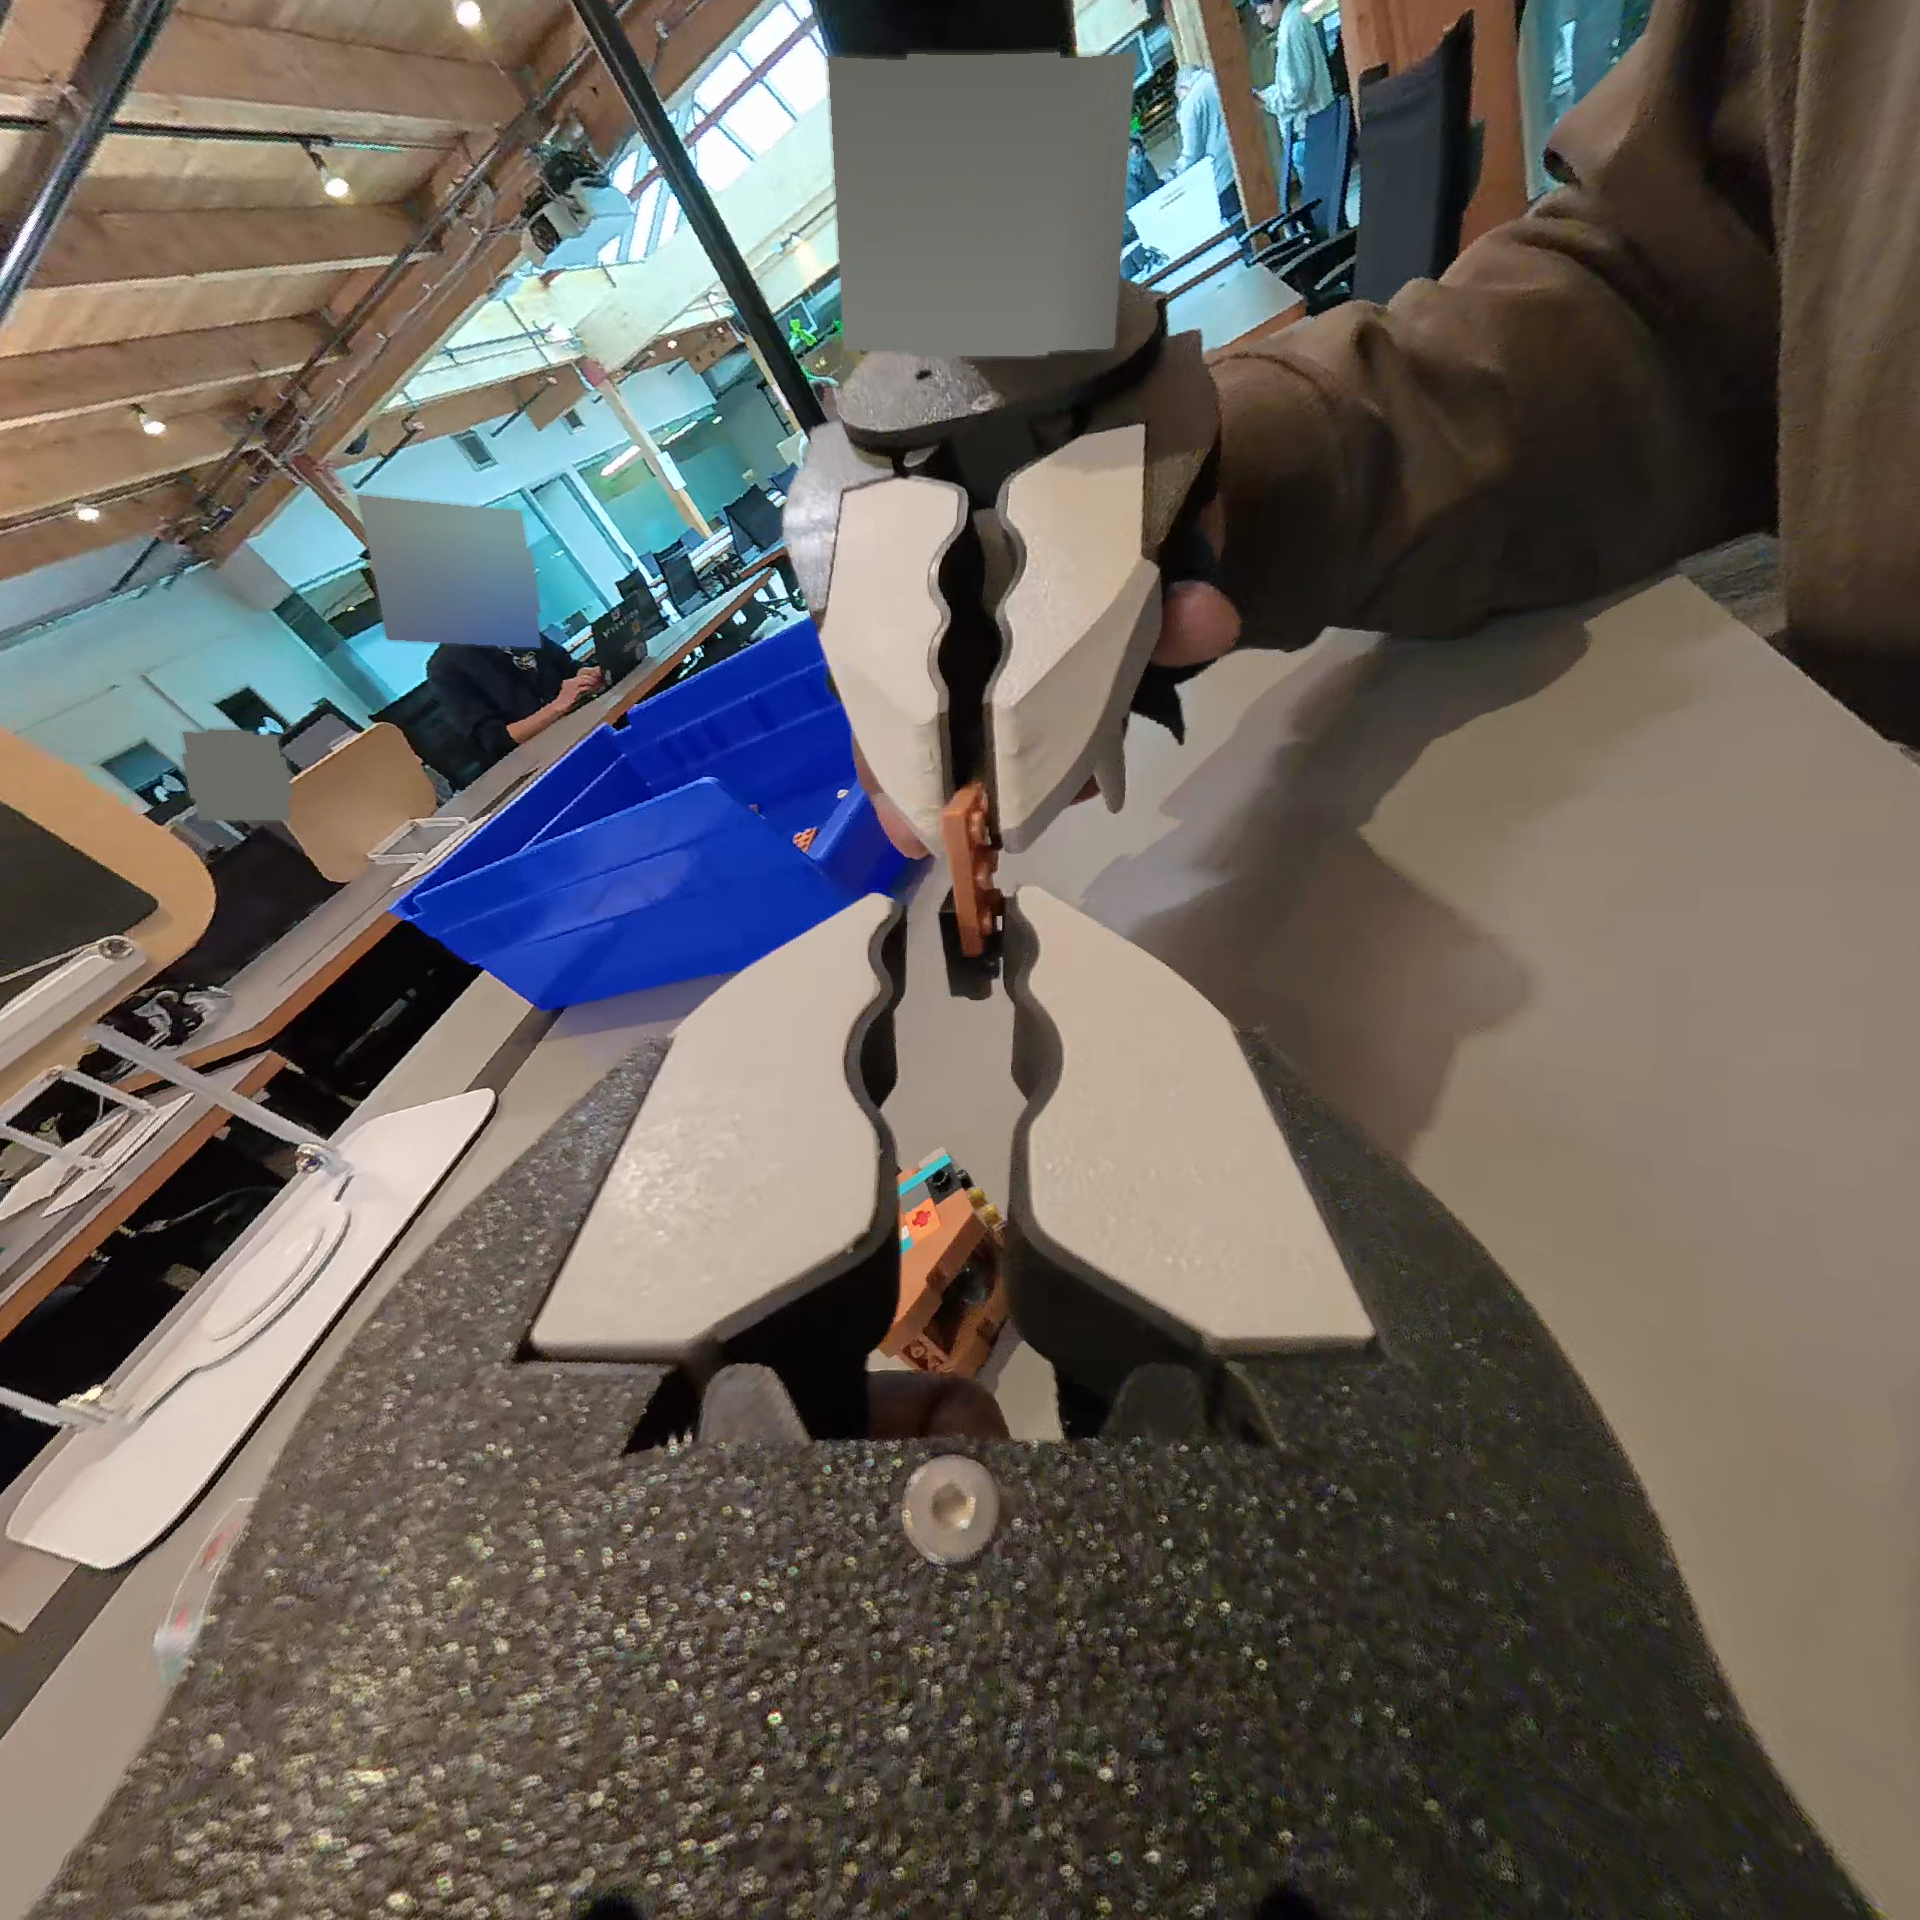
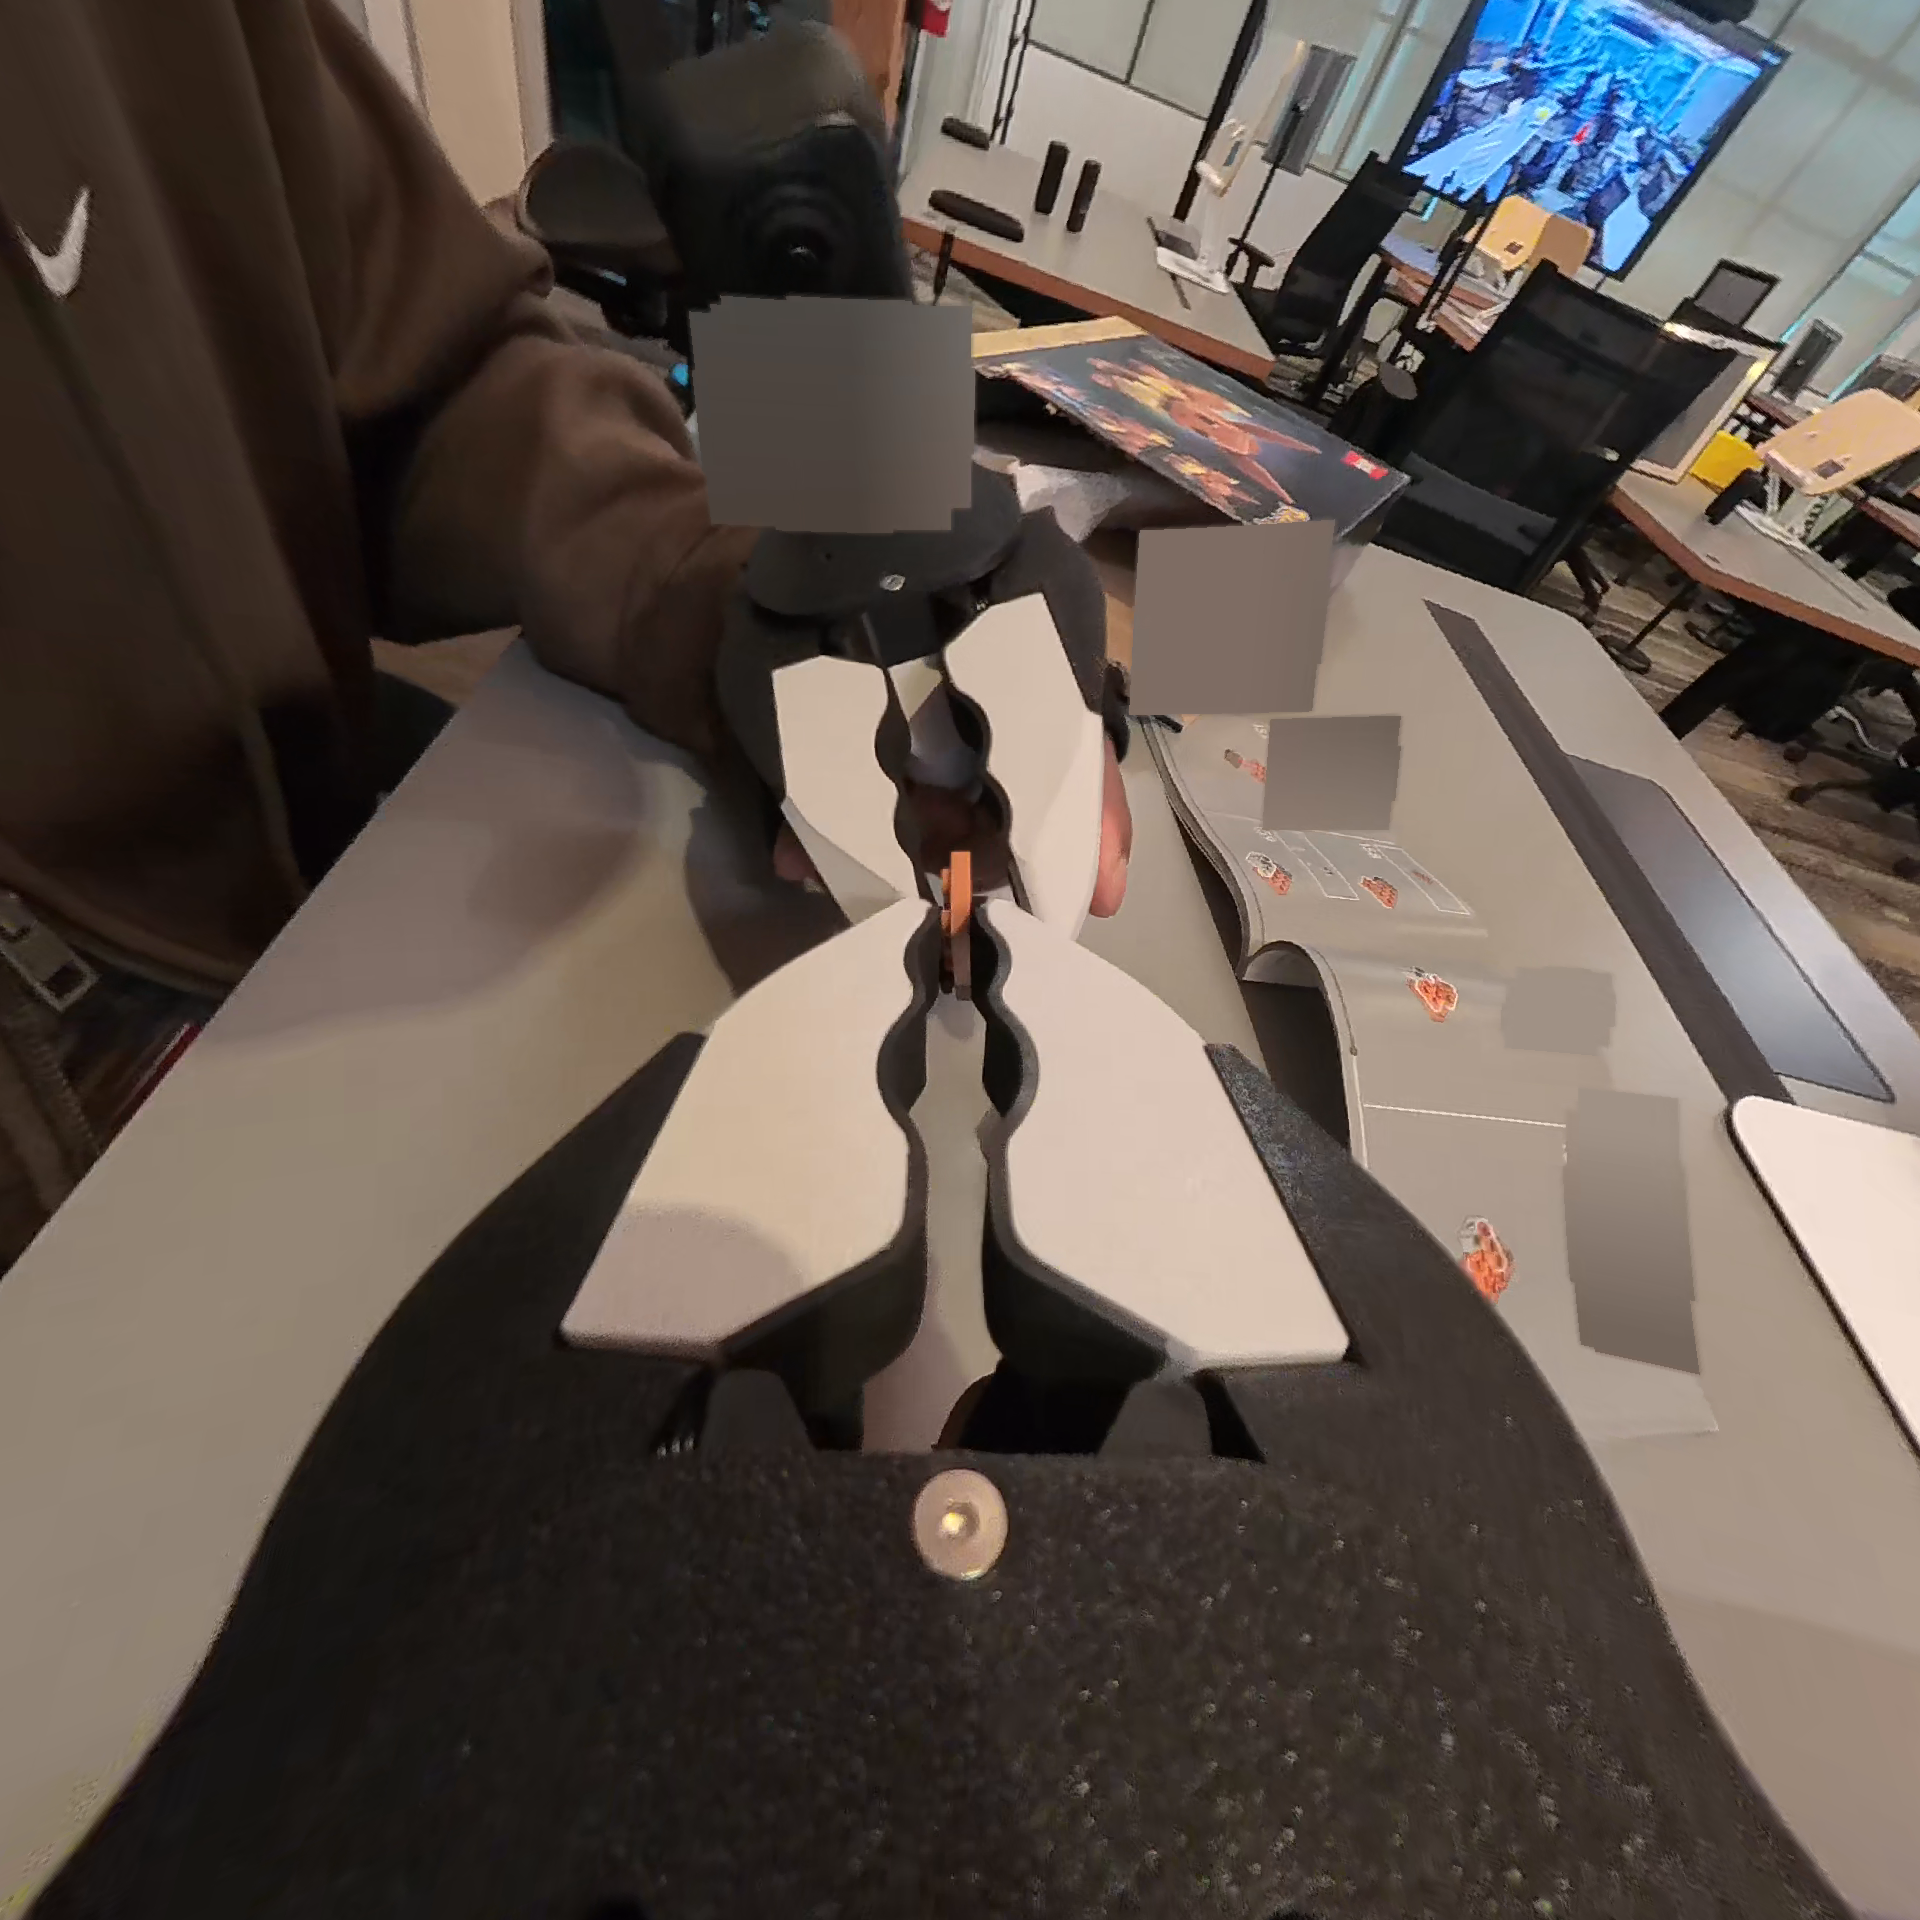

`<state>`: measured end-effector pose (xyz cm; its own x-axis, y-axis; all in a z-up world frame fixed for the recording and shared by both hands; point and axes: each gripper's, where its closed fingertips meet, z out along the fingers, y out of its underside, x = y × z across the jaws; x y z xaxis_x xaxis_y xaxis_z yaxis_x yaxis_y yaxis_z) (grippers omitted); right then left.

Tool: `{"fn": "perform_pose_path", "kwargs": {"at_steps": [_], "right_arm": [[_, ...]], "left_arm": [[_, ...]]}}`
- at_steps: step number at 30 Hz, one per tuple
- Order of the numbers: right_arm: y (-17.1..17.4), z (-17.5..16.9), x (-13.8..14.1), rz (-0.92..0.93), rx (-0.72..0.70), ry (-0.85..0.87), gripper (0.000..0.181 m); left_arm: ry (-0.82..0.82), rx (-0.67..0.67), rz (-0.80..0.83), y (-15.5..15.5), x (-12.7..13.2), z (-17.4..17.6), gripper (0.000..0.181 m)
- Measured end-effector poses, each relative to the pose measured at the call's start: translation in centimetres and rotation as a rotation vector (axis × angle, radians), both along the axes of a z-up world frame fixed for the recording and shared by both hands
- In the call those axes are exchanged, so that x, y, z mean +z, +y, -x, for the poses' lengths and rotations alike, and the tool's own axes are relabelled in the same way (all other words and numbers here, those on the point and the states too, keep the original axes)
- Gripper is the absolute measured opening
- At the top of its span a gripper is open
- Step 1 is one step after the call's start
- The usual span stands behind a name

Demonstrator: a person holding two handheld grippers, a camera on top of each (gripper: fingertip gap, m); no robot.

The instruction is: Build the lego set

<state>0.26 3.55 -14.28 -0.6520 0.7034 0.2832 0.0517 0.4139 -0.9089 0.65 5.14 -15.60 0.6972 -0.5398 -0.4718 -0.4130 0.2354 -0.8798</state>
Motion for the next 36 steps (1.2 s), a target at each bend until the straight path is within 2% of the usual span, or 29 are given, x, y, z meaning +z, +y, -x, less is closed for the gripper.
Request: {"fn": "perform_pose_path", "kwargs": {"at_steps": [8,23,26,31,36], "right_arm": [[-1.0,-0.3,-0.1,-0.103,0.059,0.02,0.004],[-0.7,-0.1,0.4,-0.059,0.043,0.054,0.005],[-0.3,-0.2,0.7,-0.03,0.034,0.056,0.017],[2.5,-0.3,0.9,0.055,-0.022,0.014,0.027],[9.1,2.0,-4.0,0.025,-0.304,-0.186,0.033]], "left_arm": [[0.01,-0.05,0.02,-0.5,-0.3,-1.0,0.01],[-0.077,-0.041,0.033,-0.2,0.2,-0.7,0.008],[-0.075,-0.016,0.028,0.0,0.2,-0.3,0.008],[-0.127,0.004,0.035,0.1,0.7,0.6,0.008],[-0.299,-0.029,0.102,0.1,1.6,1.7,0.008]]}}
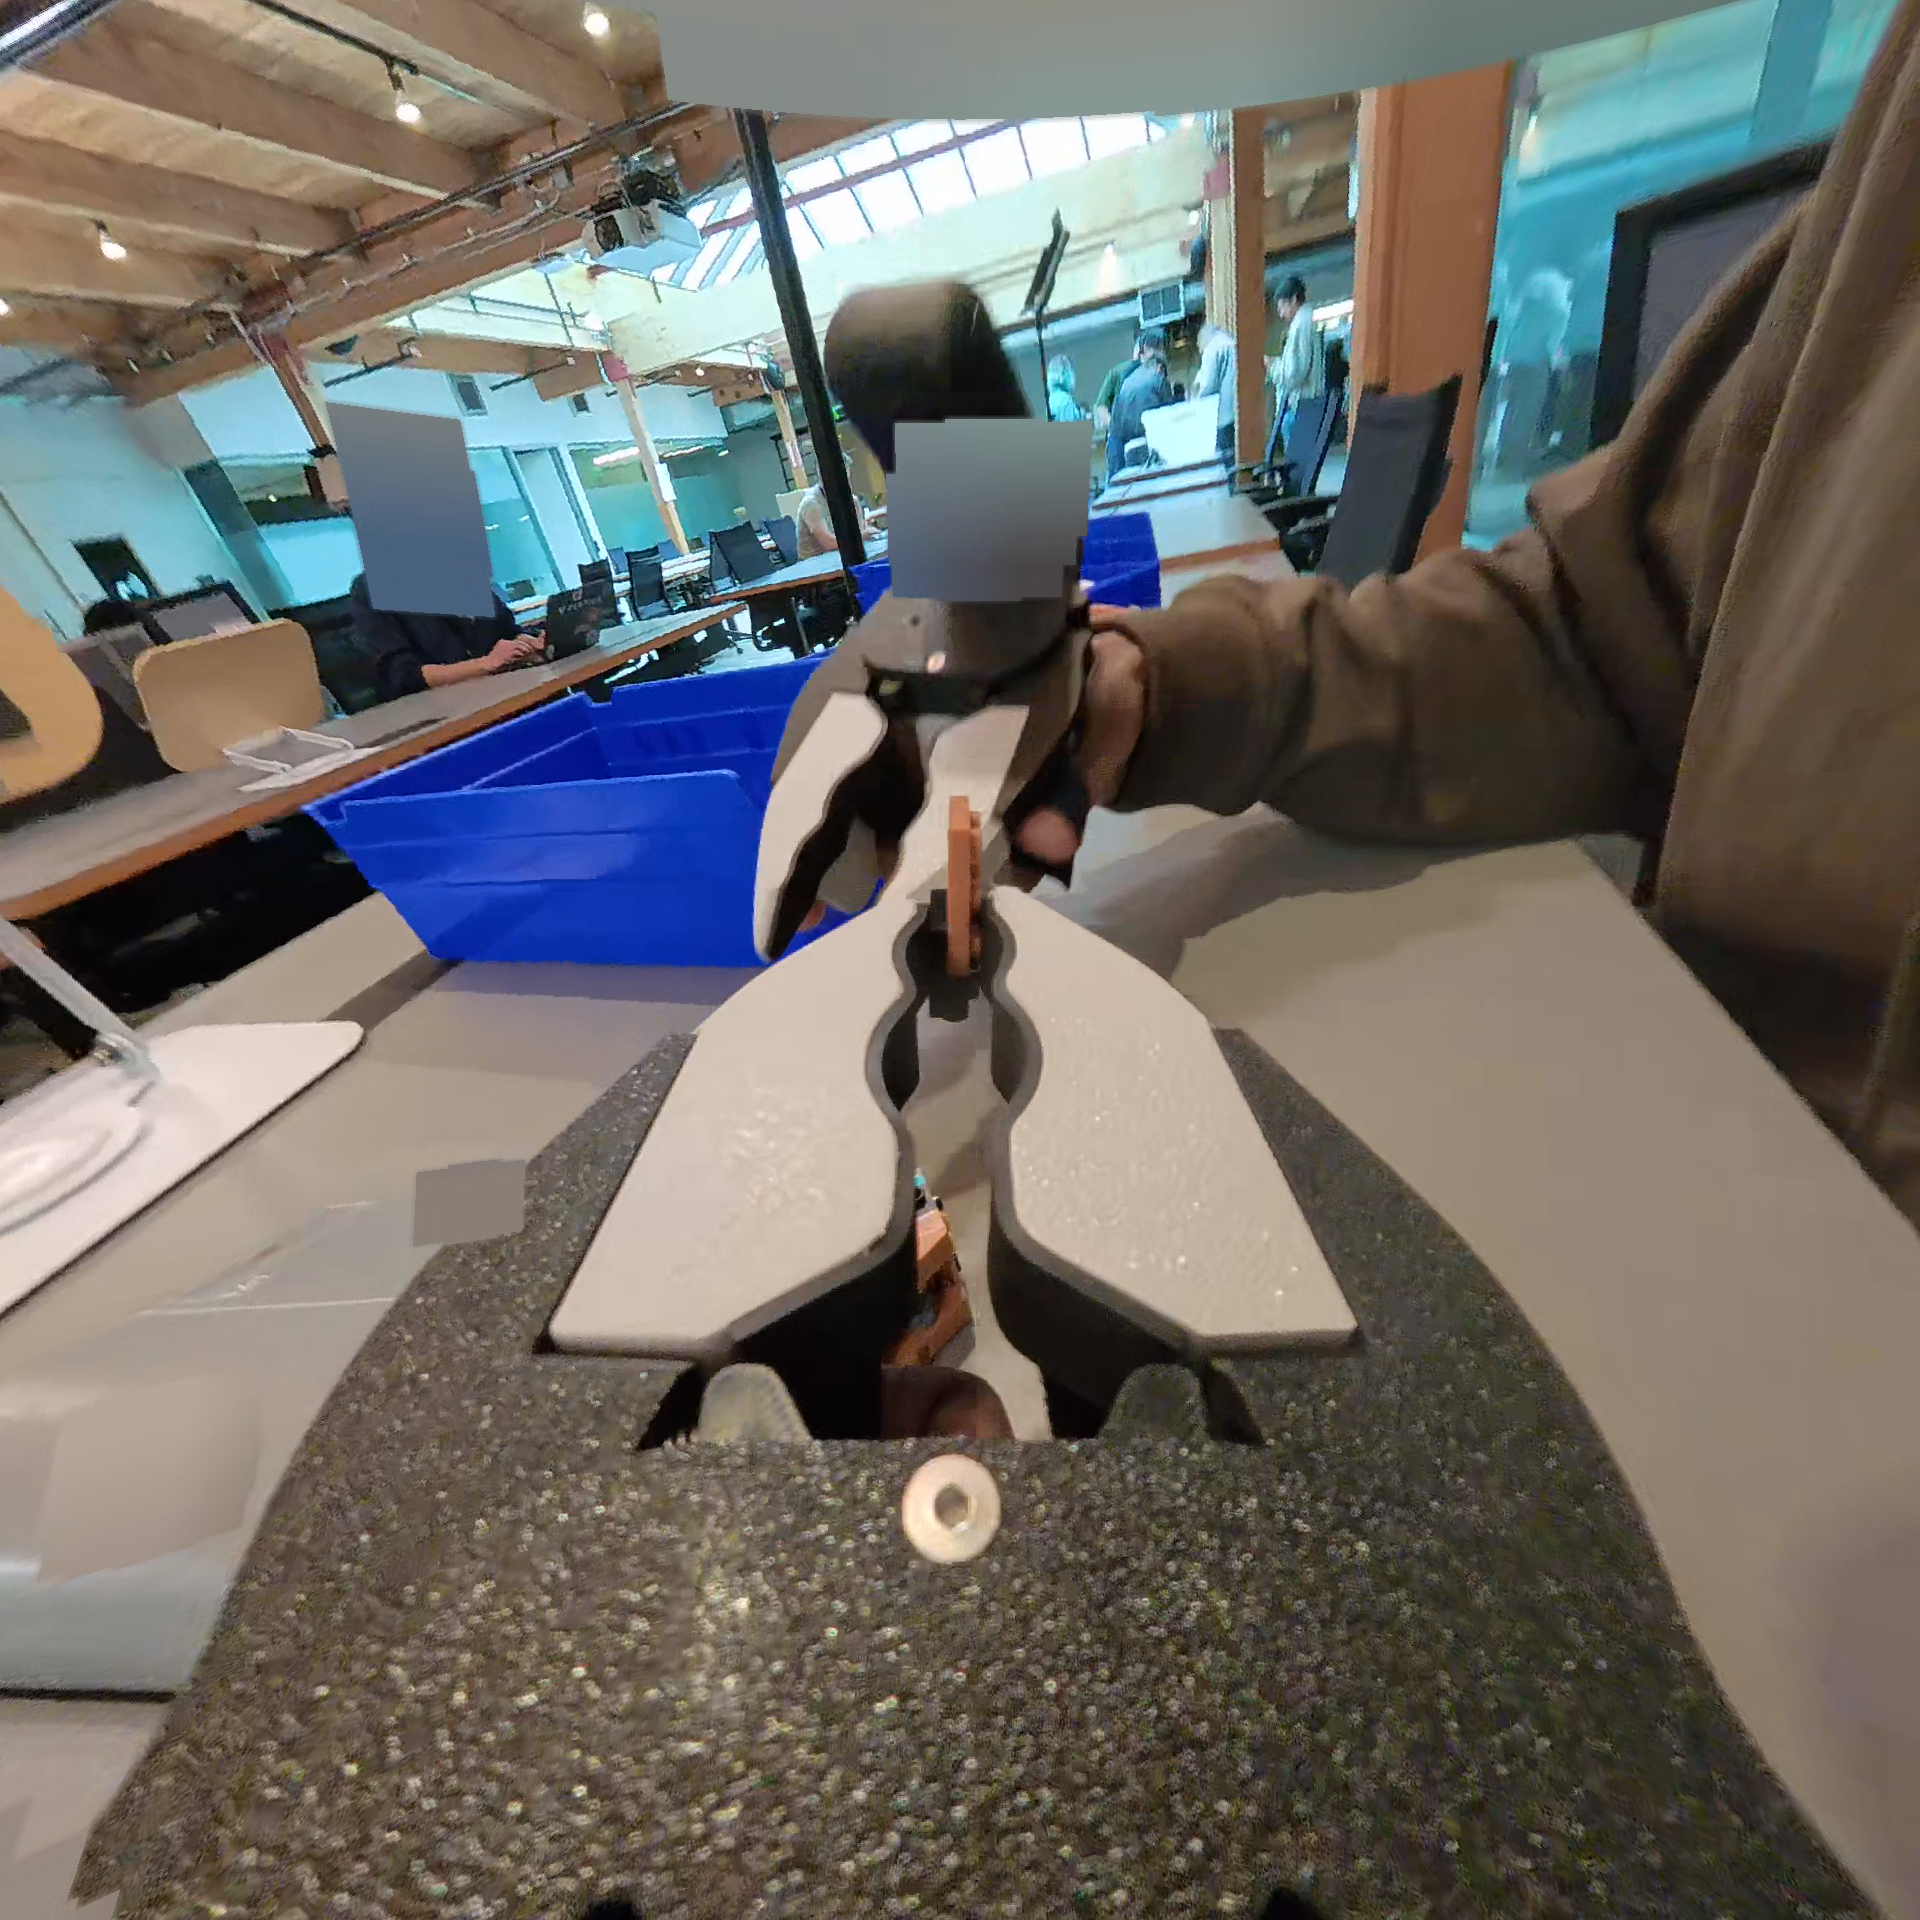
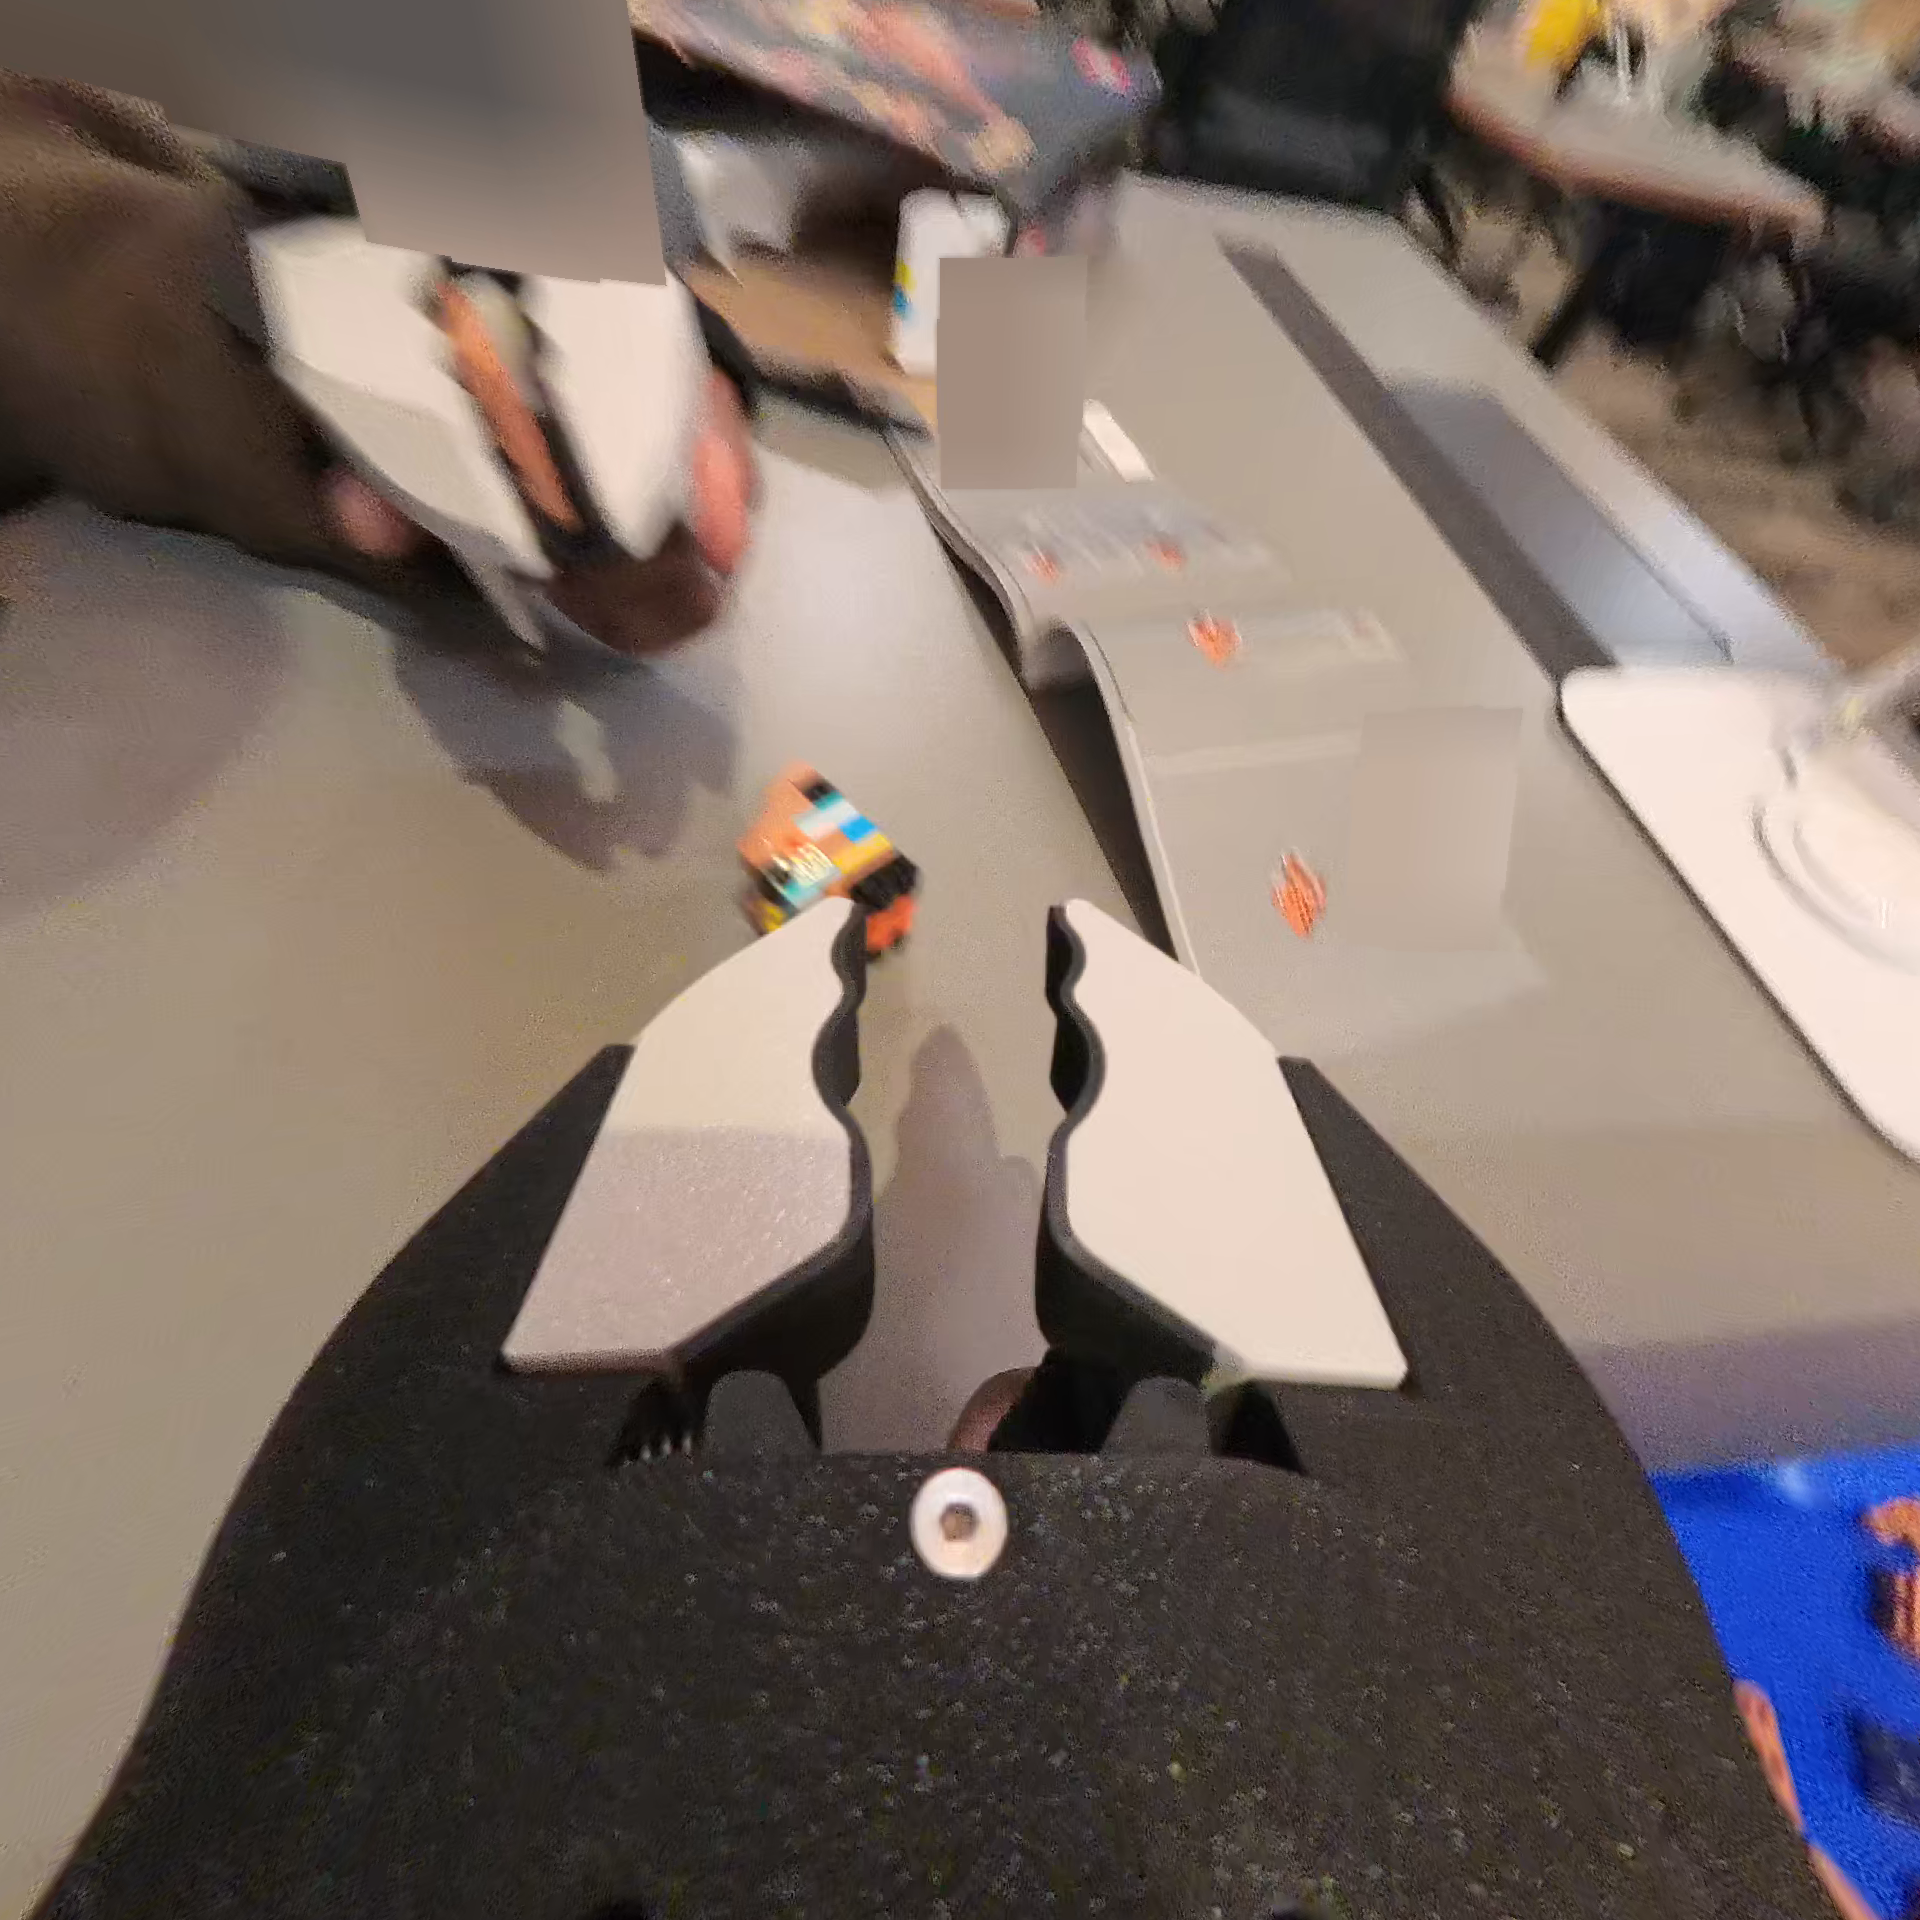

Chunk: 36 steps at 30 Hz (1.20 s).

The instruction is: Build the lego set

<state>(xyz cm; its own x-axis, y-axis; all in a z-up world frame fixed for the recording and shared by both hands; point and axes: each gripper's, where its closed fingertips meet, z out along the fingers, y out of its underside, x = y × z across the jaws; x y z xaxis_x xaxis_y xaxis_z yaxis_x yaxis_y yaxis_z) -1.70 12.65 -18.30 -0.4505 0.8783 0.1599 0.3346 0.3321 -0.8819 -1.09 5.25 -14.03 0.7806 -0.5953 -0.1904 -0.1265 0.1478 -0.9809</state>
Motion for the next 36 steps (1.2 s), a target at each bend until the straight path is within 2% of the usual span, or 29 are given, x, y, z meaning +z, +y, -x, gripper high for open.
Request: {"fn": "perform_pose_path", "kwargs": {"at_steps": [3,9,15,19,22,26,29,32,36], "right_arm": [[2.7,0.9,-2.9,-0.001,-0.158,-0.124,0.033],[3.8,2.7,-5.8,-0.044,-0.3,-0.262,0.03],[4.2,4.1,-7.1,-0.028,-0.392,-0.336,0.034],[4.9,4.4,-7.5,-0.068,-0.425,-0.358,0.03],[4.7,4.3,-7.7,-0.044,-0.409,-0.372,0.021],[3.9,3.3,-7.7,-0.041,-0.349,-0.4,0.02],[2.3,1.7,-7.1,0.067,-0.268,-0.411,0.019],[-0.2,-0.1,-4.3,0.292,-0.128,-0.339,0.018],[-3.3,-1.8,2.0,0.574,0.107,-0.153,0.018]], "left_arm": [[-0.058,0.007,0.022,0.1,0.3,0.7,0.008],[-0.067,0.011,0.034,0.2,0.2,0.9,0.008],[-0.067,0.016,0.038,0.3,0.1,1.0,0.008],[-0.067,0.02,0.039,0.3,0.1,1.1,0.008],[-0.07,0.02,0.039,0.3,0.1,1.2,0.008],[-0.073,0.021,0.041,0.3,0.1,1.2,0.008],[-0.071,0.027,0.04,0.3,0.1,1.4,0.008],[-0.079,0.023,0.048,0.3,0.1,1.5,0.008],[-0.111,-0.028,0.078,0.2,-0.2,1.0,0.008]]}}
